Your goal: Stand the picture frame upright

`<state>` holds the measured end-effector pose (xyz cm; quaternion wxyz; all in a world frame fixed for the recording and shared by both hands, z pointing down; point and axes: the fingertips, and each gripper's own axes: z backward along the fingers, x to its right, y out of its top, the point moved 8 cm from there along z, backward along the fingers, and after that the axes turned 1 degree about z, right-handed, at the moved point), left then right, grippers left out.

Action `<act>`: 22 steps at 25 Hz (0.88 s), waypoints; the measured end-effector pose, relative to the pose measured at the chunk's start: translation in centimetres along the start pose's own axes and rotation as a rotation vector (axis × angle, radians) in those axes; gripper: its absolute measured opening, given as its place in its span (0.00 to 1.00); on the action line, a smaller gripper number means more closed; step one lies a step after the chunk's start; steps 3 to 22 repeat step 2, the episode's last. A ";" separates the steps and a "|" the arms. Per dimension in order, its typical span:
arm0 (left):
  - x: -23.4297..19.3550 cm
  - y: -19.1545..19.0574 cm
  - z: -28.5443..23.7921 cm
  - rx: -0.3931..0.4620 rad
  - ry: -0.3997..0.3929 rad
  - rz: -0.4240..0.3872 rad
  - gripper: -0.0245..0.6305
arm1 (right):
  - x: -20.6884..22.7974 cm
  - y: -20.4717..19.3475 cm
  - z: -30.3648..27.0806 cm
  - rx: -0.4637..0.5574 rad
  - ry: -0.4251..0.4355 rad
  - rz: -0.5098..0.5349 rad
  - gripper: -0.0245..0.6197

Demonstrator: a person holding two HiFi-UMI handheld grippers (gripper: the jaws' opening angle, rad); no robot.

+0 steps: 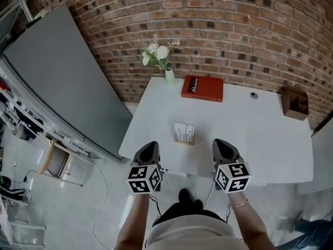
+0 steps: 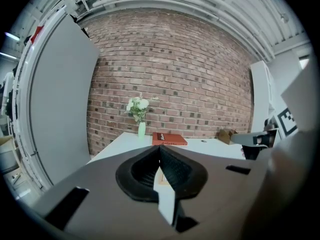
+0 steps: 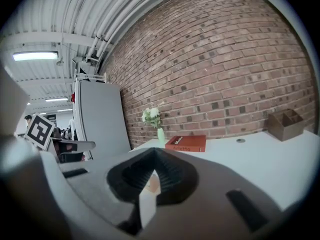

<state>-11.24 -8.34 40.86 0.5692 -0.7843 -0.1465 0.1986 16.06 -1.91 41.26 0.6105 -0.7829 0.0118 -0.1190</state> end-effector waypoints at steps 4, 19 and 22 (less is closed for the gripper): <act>0.5 -0.3 0.4 -0.002 0.003 0.002 0.03 | 0.1 -0.1 0.4 0.001 0.003 -0.001 0.04; 0.5 -0.3 0.4 -0.002 0.003 0.002 0.03 | 0.1 -0.1 0.4 0.001 0.003 -0.001 0.04; 0.5 -0.3 0.4 -0.002 0.003 0.002 0.03 | 0.1 -0.1 0.4 0.001 0.003 -0.001 0.04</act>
